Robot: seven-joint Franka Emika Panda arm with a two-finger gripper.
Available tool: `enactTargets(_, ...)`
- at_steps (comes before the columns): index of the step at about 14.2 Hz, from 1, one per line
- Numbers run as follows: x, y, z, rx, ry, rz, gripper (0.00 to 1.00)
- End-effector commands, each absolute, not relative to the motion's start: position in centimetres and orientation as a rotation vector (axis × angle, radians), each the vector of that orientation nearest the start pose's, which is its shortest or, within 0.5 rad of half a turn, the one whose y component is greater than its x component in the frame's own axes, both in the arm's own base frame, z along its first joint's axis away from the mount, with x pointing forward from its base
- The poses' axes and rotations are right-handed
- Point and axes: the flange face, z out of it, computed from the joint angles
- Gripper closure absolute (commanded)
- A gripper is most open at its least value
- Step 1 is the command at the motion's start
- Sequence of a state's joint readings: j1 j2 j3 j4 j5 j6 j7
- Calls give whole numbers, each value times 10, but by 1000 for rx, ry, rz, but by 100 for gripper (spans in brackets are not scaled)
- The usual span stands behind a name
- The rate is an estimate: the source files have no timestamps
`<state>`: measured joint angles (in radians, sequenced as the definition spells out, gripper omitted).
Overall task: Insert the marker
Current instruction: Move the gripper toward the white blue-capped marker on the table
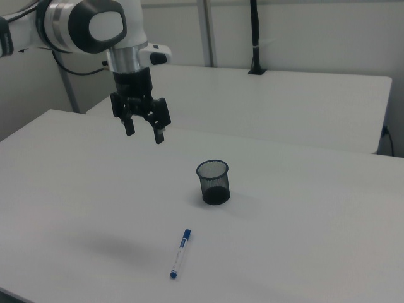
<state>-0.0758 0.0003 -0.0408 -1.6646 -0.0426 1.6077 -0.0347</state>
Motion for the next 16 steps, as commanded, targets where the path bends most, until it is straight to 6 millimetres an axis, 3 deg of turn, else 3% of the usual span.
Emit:
enactTargets(1,550,-90,593,-3161,155,38,0)
enactTargets(9,549,-100,598,-3160,172,24,0)
enactTargets(11,545,-112,601,-3159,182,17,0)
enactTargets(14,535,-124,608,-3123,87,17,0)
enactTargets(16,534,-120,606,-3119,70,49,0)
